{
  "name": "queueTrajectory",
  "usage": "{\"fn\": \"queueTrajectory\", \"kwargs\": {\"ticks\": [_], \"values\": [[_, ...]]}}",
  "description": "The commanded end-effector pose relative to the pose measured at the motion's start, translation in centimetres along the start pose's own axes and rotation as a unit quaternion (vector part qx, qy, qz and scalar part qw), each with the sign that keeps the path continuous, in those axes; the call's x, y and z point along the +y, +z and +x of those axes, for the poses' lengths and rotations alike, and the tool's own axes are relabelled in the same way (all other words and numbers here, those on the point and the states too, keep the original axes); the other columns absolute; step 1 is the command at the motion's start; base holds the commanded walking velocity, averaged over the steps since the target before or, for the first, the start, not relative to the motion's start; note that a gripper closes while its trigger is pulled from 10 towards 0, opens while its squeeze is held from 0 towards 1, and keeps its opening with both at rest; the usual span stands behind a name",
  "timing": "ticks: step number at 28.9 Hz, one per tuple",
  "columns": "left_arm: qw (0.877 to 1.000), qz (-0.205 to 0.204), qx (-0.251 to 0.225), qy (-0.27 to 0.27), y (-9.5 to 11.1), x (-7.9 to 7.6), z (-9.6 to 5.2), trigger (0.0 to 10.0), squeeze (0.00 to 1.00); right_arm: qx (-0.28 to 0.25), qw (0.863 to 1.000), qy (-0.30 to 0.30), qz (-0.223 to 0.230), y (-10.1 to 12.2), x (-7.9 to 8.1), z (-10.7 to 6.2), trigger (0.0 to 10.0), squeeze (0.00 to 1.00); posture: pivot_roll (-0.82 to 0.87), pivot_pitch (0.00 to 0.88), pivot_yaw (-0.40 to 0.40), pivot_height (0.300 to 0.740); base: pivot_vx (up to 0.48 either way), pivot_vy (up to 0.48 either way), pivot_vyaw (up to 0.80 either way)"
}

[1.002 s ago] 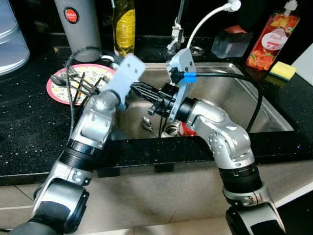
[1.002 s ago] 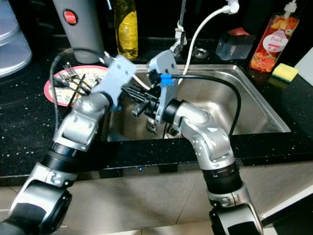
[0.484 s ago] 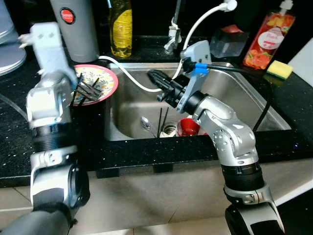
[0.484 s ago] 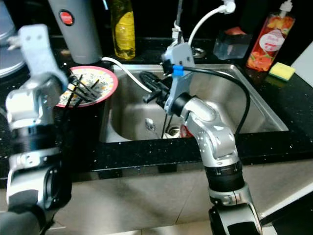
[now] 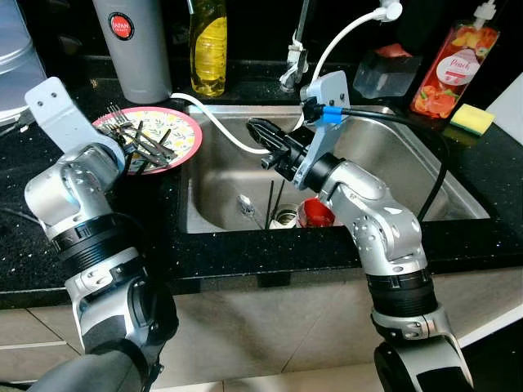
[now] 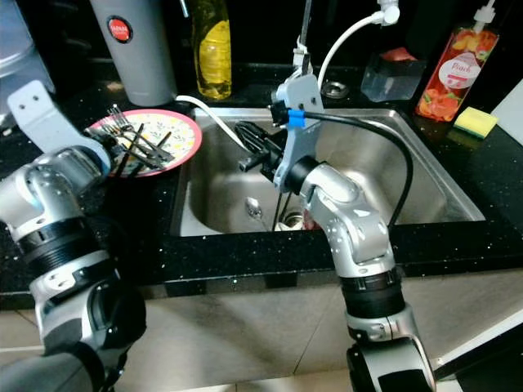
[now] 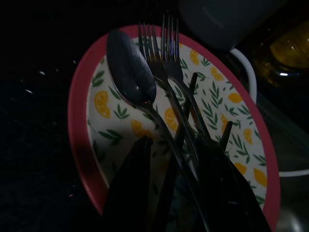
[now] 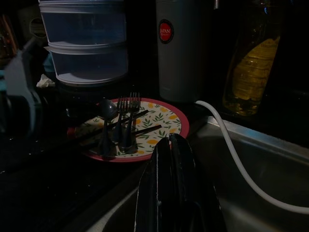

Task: Kitchen organization

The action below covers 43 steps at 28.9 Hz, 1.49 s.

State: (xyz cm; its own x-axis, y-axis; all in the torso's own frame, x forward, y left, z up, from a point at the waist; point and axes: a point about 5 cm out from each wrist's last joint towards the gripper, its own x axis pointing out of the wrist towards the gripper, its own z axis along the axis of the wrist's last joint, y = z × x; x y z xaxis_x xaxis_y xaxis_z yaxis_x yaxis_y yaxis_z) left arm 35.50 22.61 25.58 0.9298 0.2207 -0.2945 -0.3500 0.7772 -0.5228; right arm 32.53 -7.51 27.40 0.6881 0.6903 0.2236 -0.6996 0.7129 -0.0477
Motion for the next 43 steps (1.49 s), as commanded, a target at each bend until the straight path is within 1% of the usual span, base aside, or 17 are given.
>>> {"fn": "queueTrajectory", "kwargs": {"ticks": [1,13,14,15,16,17,18,19,20,28,31,32,35,39,41,42,43], "values": [[1.0,-0.023,0.003,-0.004,0.2,0.5,0.7,10.0,0.0,-0.004,1.0,-0.002,-0.003,0.2,-0.2,0.1,10.0,0.0,0.1,0.039,-0.054,0.74,0.0,0.0,0.0],[0.999,-0.04,0.018,0.001,0.3,1.3,2.3,10.0,0.0,-0.005,1.0,-0.009,-0.007,0.4,-0.4,-0.1,10.0,0.0,0.08,0.039,-0.048,0.74,0.0,0.0,0.0],[0.999,-0.043,0.02,-0.002,0.3,1.3,2.4,9.0,0.0,-0.005,1.0,-0.009,-0.007,0.4,-0.4,-0.1,10.0,0.0,0.08,0.039,-0.048,0.74,0.0,0.0,0.0],[0.999,-0.046,0.021,-0.005,0.3,1.3,2.6,9.0,0.0,-0.005,1.0,-0.009,-0.007,0.4,-0.4,-0.1,10.0,0.0,0.08,0.038,-0.048,0.74,0.0,0.0,0.0],[0.998,-0.049,0.024,-0.007,0.2,1.3,2.7,4.1,0.0,-0.005,1.0,-0.009,-0.007,0.4,-0.4,-0.1,10.0,0.0,0.07,0.038,-0.047,0.74,0.0,0.0,0.0],[0.998,-0.049,0.024,-0.007,0.2,1.3,2.7,4.1,0.0,-0.005,1.0,-0.009,-0.007,0.4,-0.4,-0.1,10.0,0.0,0.07,0.038,-0.047,0.74,0.0,0.0,0.0],[0.998,-0.052,0.025,-0.008,0.2,1.3,2.8,1.8,0.0,-0.005,1.0,-0.009,-0.007,0.4,-0.4,0.0,10.0,0.0,0.07,0.038,-0.047,0.74,0.0,0.0,0.0],[0.998,-0.054,0.028,-0.008,0.1,1.4,2.9,1.8,0.0,-0.006,1.0,-0.009,-0.007,0.4,-0.4,0.0,10.0,0.0,0.07,0.04,-0.048,0.74,0.0,0.0,0.0],[0.998,-0.055,0.034,-0.016,-0.1,1.3,3.0,0.0,0.0,-0.006,1.0,-0.009,-0.007,0.4,-0.4,0.0,10.0,0.0,0.07,0.04,-0.048,0.74,0.0,0.0,0.0],[0.996,-0.07,0.041,-0.036,0.1,1.4,3.3,0.0,0.0,-0.007,1.0,-0.009,-0.005,0.5,-0.4,0.0,10.0,0.0,0.08,0.042,-0.05,0.74,0.0,0.0,0.0],[0.998,-0.046,-0.031,-0.039,2.0,1.1,2.7,0.0,0.0,-0.008,1.0,-0.009,-0.004,0.5,-0.5,0.0,10.0,0.0,0.08,0.042,-0.05,0.74,0.0,0.0,0.0],[0.996,-0.03,-0.069,-0.047,3.0,0.7,2.2,10.0,0.0,-0.008,1.0,-0.009,-0.004,0.5,-0.5,0.0,10.0,0.0,0.08,0.042,-0.049,0.74,0.0,0.0,0.0],[0.985,0.004,-0.161,-0.069,5.4,-0.4,0.6,10.0,0.0,-0.008,1.0,-0.008,-0.004,0.5,-0.4,0.0,10.0,0.0,0.08,0.042,-0.049,0.74,0.0,0.0,0.0],[0.978,0.021,-0.185,-0.089,6.4,-1.1,-0.3,10.0,0.0,-0.008,1.0,-0.007,-0.004,0.6,-0.4,0.0,10.0,0.0,0.07,0.042,-0.05,0.74,0.0,0.0,0.0],[0.981,0.021,-0.168,-0.091,6.2,-1.2,-0.2,10.0,0.0,-0.008,1.0,-0.006,-0.004,0.6,-0.4,0.0,10.0,0.0,0.07,0.042,-0.05,0.74,0.0,0.0,0.0],[0.989,-0.009,-0.114,-0.093,5.1,-1.1,0.5,10.0,0.0,-0.007,1.0,-0.005,-0.005,0.6,-0.4,0.0,10.0,0.0,0.08,0.038,-0.052,0.74,0.0,0.0,0.0],[0.992,-0.012,-0.1,-0.082,4.7,-0.9,0.8,10.0,0.0,-0.007,1.0,-0.004,-0.005,0.6,-0.4,0.0,10.0,0.0,0.08,0.038,-0.052,0.74,0.0,0.0,0.0]]}}
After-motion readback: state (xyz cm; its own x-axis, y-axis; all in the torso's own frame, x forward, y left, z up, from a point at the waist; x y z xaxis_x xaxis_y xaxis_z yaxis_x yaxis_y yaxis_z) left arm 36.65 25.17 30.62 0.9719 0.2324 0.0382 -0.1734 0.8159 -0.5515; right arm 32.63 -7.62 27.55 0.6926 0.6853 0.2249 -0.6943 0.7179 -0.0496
